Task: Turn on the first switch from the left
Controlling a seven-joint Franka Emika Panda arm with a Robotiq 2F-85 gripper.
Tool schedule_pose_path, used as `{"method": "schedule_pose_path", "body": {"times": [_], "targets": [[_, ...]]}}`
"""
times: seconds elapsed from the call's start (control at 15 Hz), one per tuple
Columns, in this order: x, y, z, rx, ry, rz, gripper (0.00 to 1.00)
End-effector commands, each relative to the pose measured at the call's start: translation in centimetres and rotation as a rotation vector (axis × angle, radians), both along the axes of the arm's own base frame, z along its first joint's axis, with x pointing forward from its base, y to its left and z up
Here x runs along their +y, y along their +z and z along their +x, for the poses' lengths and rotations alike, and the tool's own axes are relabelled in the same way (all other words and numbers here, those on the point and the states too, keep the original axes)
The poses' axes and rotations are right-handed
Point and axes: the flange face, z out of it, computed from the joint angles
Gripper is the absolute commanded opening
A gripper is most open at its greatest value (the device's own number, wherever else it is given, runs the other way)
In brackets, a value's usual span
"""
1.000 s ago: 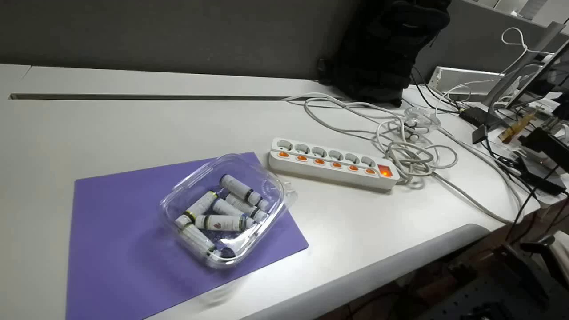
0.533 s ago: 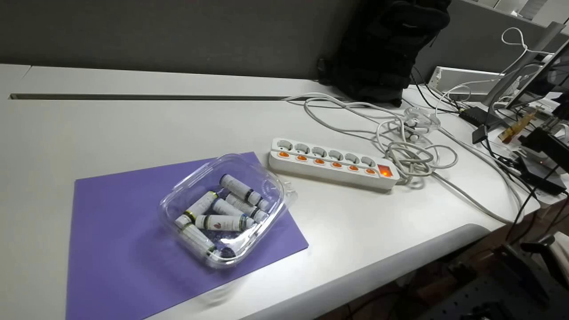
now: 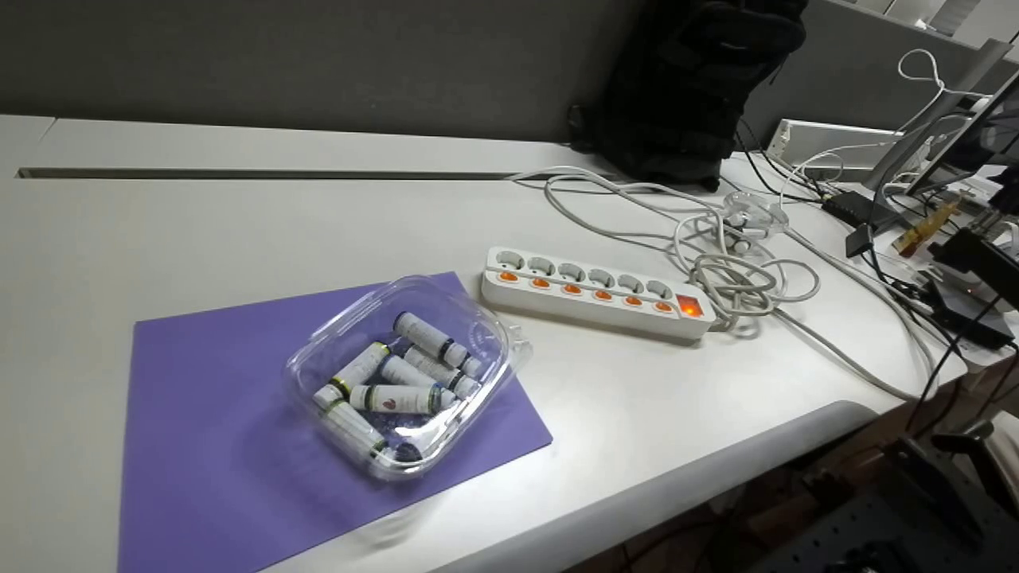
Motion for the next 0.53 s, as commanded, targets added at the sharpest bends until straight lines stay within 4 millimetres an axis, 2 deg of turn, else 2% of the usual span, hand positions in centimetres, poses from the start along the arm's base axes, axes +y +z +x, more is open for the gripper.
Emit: {"method": "schedule_pose_path", "body": {"times": [0.0, 0.47], "targets": [[-1.0, -3.5, 2.5, -0.049, -0.078, -0.040, 1.00], [-7.1, -12.8, 7.4, -0.077, -0.247, -0.048, 1.00]]}}
